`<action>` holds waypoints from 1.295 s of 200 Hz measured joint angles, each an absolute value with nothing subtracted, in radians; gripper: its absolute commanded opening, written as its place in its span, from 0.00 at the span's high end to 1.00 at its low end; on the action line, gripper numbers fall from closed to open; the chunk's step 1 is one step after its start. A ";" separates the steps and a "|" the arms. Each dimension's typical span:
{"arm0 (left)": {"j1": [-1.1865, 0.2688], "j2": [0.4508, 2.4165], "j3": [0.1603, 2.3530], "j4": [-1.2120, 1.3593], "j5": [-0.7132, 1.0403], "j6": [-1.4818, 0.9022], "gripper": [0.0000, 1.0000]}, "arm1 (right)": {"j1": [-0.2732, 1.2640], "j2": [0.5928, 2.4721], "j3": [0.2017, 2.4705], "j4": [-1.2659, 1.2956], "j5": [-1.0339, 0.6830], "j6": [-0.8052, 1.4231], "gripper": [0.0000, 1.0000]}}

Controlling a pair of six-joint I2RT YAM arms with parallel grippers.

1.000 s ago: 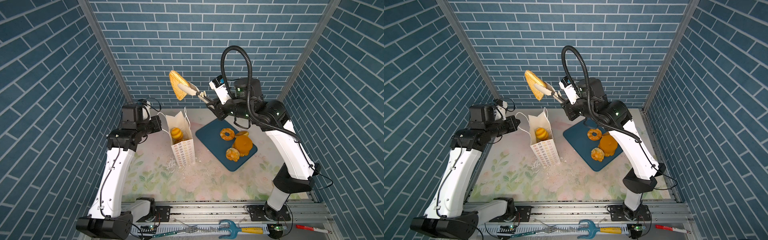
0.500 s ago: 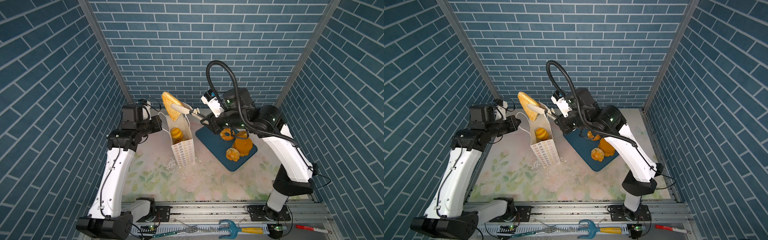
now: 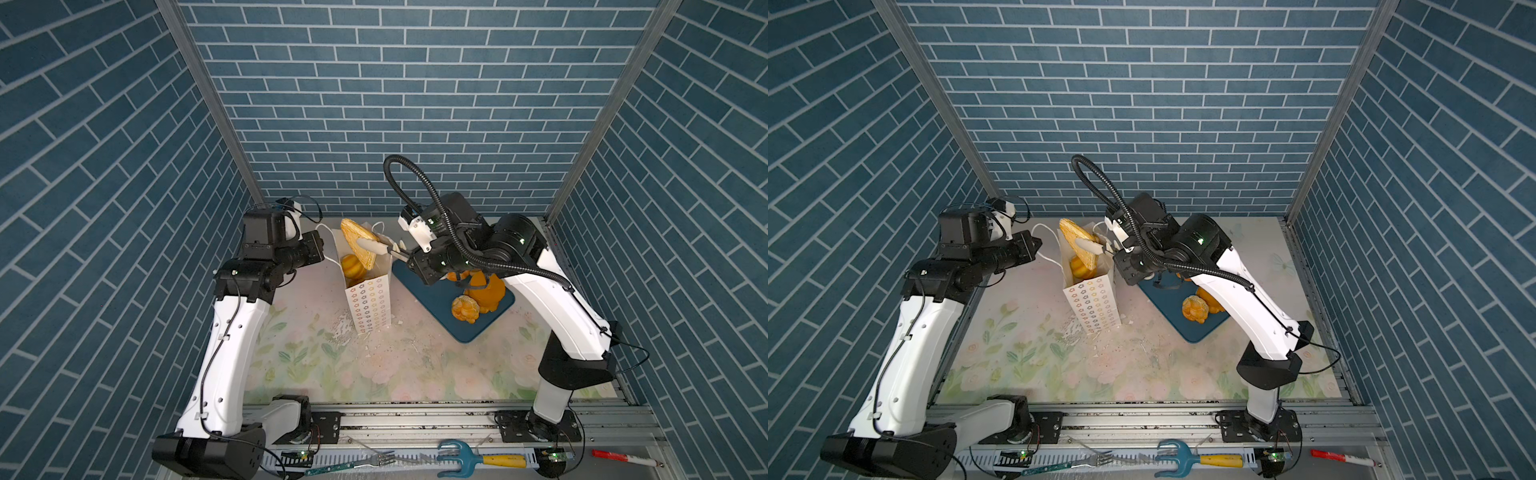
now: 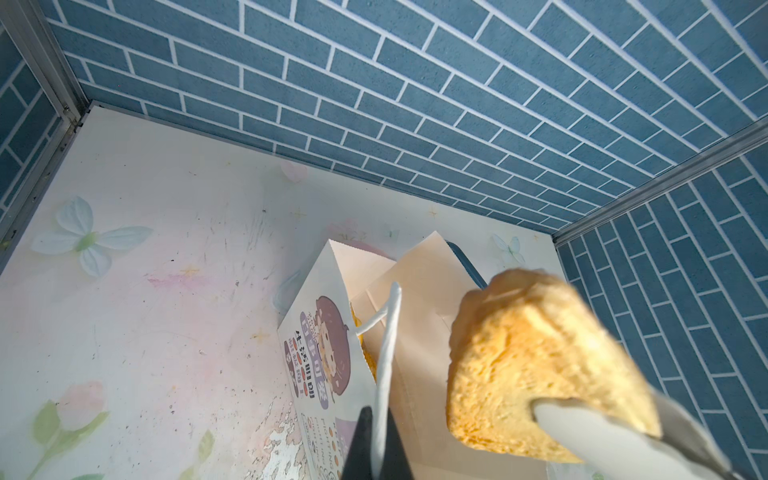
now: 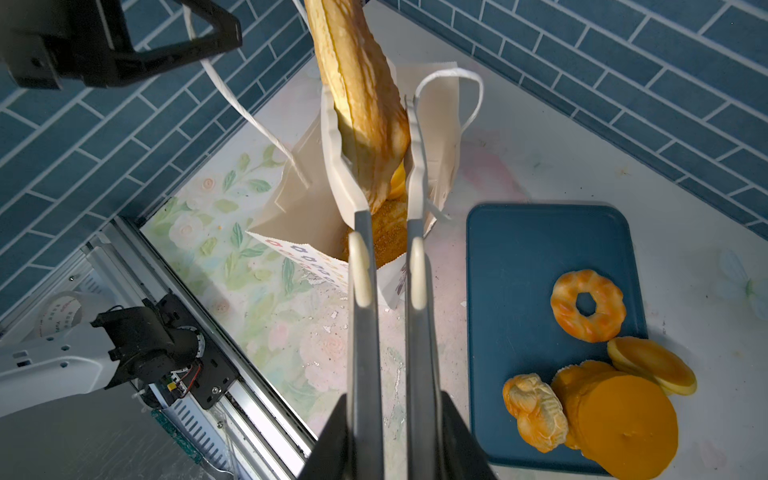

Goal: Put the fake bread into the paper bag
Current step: 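Lower the roll into the bag and open the tongs, then withdraw the open tongs from the bag back over the tray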

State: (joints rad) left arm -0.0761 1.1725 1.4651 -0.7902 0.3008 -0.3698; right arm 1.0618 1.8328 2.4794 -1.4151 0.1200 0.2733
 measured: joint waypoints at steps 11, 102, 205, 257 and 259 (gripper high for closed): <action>-0.076 1.172 1.465 -0.788 0.301 -0.370 1.00 | 1.068 1.845 2.481 -1.441 0.126 0.273 0.68; -0.076 1.172 1.465 -0.789 0.309 -0.370 1.00 | 1.079 1.893 2.577 -1.534 0.182 0.280 0.52; -0.076 1.221 1.490 -0.789 0.316 -0.363 1.00 | 1.076 1.783 2.595 -1.367 0.273 0.184 0.57; -0.076 1.234 1.531 -0.812 0.317 -0.346 1.00 | 0.963 1.742 2.594 -1.329 0.321 0.168 0.57; -0.076 1.235 1.534 -0.813 0.317 -0.344 1.00 | 0.952 1.742 2.593 -1.332 0.323 0.168 0.57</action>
